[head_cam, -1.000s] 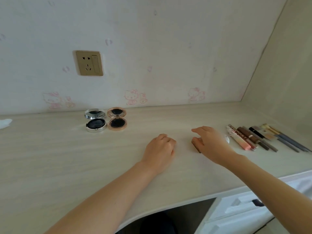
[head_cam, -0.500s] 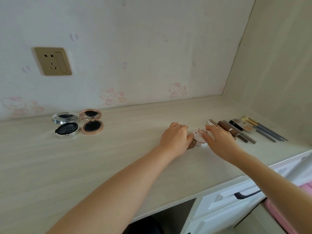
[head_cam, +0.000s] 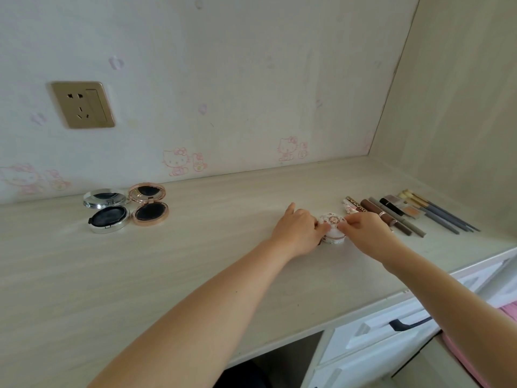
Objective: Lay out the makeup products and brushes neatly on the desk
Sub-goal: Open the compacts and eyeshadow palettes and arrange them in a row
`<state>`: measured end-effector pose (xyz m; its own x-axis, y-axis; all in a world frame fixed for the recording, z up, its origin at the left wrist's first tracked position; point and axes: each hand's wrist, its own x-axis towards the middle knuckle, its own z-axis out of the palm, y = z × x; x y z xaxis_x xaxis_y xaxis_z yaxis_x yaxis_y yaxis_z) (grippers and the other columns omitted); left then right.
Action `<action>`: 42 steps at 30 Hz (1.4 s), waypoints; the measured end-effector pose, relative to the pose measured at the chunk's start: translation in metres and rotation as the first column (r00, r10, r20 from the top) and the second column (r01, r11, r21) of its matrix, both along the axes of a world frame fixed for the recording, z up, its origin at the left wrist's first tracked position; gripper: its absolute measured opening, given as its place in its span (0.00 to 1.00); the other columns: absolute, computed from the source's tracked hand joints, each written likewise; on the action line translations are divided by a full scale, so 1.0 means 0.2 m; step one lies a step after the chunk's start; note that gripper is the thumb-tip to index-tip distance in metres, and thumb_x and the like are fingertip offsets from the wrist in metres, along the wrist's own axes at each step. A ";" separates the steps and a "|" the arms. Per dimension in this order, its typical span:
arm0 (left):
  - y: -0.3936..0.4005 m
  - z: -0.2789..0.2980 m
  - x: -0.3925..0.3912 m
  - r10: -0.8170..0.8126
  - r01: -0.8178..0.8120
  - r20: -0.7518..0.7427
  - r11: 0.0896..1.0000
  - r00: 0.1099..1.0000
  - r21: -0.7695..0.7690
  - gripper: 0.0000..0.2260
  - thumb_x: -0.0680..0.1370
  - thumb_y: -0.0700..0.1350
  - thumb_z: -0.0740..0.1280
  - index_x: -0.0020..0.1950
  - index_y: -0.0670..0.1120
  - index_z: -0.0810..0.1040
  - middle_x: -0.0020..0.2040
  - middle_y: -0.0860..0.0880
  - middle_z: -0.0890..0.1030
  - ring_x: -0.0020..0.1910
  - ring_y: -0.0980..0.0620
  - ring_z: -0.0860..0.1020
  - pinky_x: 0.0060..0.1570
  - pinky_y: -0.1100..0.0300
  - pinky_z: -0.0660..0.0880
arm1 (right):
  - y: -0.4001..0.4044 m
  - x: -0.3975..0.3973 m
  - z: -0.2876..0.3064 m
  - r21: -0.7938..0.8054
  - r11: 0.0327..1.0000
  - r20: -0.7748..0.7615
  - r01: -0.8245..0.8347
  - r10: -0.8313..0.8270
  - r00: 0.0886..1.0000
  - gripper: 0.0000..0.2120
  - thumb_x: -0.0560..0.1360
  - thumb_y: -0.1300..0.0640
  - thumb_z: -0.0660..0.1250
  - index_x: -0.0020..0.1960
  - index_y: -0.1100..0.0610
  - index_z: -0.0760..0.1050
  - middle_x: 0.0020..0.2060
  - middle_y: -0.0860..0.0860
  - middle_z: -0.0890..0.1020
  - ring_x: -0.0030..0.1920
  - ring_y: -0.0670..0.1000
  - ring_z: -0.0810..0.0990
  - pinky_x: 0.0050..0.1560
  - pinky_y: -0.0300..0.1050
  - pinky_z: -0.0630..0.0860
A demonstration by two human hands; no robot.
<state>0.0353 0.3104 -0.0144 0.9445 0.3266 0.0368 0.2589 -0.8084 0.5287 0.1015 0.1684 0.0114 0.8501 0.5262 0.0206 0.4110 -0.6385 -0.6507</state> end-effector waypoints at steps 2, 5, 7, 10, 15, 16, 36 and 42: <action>-0.02 0.02 -0.02 -0.020 0.021 0.020 0.999 1.000 -0.027 0.22 0.82 0.53 0.54 0.44 0.41 0.81 0.49 0.43 0.81 0.67 0.49 0.68 0.75 0.52 0.43 | -0.01 0.00 -0.01 0.068 0.998 -0.036 -0.004 0.007 0.999 0.12 0.77 0.58 0.64 0.45 0.67 0.79 0.32 0.56 0.74 0.35 0.52 0.70 0.37 0.45 0.65; -0.05 0.04 -0.04 -0.025 0.033 0.089 0.996 0.996 -0.079 0.18 0.81 0.52 0.58 0.48 0.41 0.81 0.53 0.43 0.80 0.70 0.51 0.64 0.74 0.53 0.41 | -0.03 0.01 -0.04 0.159 0.987 -0.071 0.000 0.011 0.997 0.07 0.75 0.58 0.67 0.48 0.61 0.80 0.38 0.53 0.83 0.42 0.53 0.79 0.47 0.50 0.75; -0.06 0.04 -0.05 -0.017 0.035 0.138 0.991 0.990 -0.126 0.15 0.81 0.50 0.60 0.53 0.41 0.81 0.57 0.42 0.79 0.72 0.50 0.62 0.74 0.55 0.42 | -0.05 0.02 -0.05 0.238 0.970 -0.135 0.040 -0.007 0.991 0.08 0.73 0.59 0.70 0.51 0.58 0.78 0.44 0.52 0.84 0.48 0.52 0.82 0.55 0.55 0.77; -0.08 0.04 -0.09 0.007 0.041 0.208 0.973 0.978 -0.225 0.13 0.79 0.47 0.64 0.60 0.44 0.79 0.56 0.42 0.79 0.67 0.47 0.66 0.73 0.54 0.51 | -0.09 0.00 -0.05 0.380 0.917 -0.264 0.122 -0.019 0.964 0.13 0.70 0.63 0.74 0.52 0.56 0.76 0.50 0.54 0.82 0.52 0.54 0.81 0.57 0.57 0.78; -0.11 0.06 -0.16 0.057 0.079 0.317 0.913 0.947 -0.399 0.14 0.78 0.43 0.65 0.63 0.49 0.77 0.56 0.50 0.81 0.41 0.56 0.77 0.50 0.60 0.74 | -0.10 -0.08 0.00 0.503 0.852 -0.304 0.146 0.016 0.953 0.17 0.70 0.67 0.72 0.56 0.58 0.74 0.51 0.56 0.81 0.51 0.54 0.82 0.52 0.53 0.81; -0.11 0.07 -0.17 0.070 0.089 0.330 0.892 0.941 -0.442 0.13 0.78 0.43 0.65 0.62 0.50 0.78 0.55 0.53 0.81 0.37 0.59 0.76 0.47 0.62 0.74 | -0.09 -0.10 0.02 0.536 0.831 -0.319 0.145 0.041 0.947 0.16 0.71 0.67 0.71 0.57 0.59 0.74 0.51 0.56 0.81 0.50 0.54 0.82 0.50 0.49 0.82; 0.26 0.20 -0.81 0.472 0.125 0.157 0.099 0.867 -0.987 0.14 0.79 0.42 0.64 0.61 0.35 0.77 0.58 0.36 0.80 0.55 0.36 0.80 0.55 0.46 0.78 | 0.29 -0.57 0.15 0.289 0.860 0.080 -0.420 0.416 0.906 0.21 0.74 0.57 0.70 0.64 0.43 0.72 0.56 0.40 0.79 0.48 0.40 0.82 0.47 0.43 0.80; 0.36 0.18 -1.04 0.522 0.102 0.099 0.022 0.847 -0.995 0.14 0.80 0.43 0.63 0.58 0.34 0.77 0.56 0.36 0.81 0.53 0.38 0.81 0.51 0.50 0.80 | 0.45 -0.73 0.16 0.181 0.789 0.172 -0.586 0.562 0.809 0.25 0.74 0.54 0.70 0.69 0.43 0.68 0.62 0.40 0.74 0.59 0.40 0.75 0.55 0.36 0.77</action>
